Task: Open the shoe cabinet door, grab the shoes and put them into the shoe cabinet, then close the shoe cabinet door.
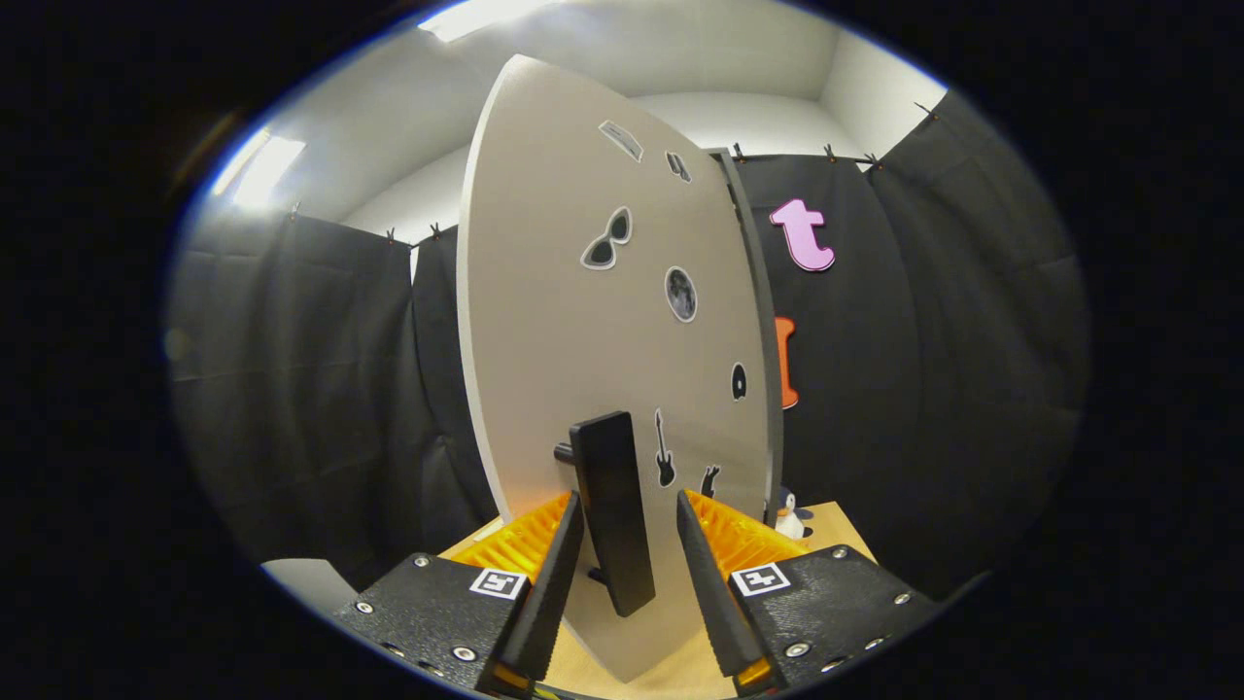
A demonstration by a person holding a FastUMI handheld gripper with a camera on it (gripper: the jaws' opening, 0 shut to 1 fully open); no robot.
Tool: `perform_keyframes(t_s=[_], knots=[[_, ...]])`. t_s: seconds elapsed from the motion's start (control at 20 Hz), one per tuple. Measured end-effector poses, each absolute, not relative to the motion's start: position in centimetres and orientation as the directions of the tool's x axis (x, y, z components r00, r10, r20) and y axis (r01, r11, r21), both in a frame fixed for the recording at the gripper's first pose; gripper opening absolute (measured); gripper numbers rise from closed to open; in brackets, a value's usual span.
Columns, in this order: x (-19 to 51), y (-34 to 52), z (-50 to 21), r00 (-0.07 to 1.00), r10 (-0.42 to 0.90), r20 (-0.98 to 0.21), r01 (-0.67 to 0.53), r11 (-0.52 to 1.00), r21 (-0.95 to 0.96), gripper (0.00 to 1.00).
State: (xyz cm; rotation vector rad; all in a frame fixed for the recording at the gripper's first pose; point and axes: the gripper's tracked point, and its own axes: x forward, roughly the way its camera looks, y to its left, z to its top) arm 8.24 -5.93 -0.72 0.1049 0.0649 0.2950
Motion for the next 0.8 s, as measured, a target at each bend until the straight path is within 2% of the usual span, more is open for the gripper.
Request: perform_keyframes(t_s=[0.35, 0.6, 0.8], knots=[[10.9, -0.6, -1.0, 0.931, 0.362, -0.039, -0.358, 0.930, 0.084, 0.65], [13.7, 2.9, -1.0, 0.930, 0.366, -0.039, -0.365, 0.931, 0.030, 0.74], [15.5, 5.5, -1.3, 0.925, 0.377, -0.043, -0.376, 0.926, 0.039, 0.74]])
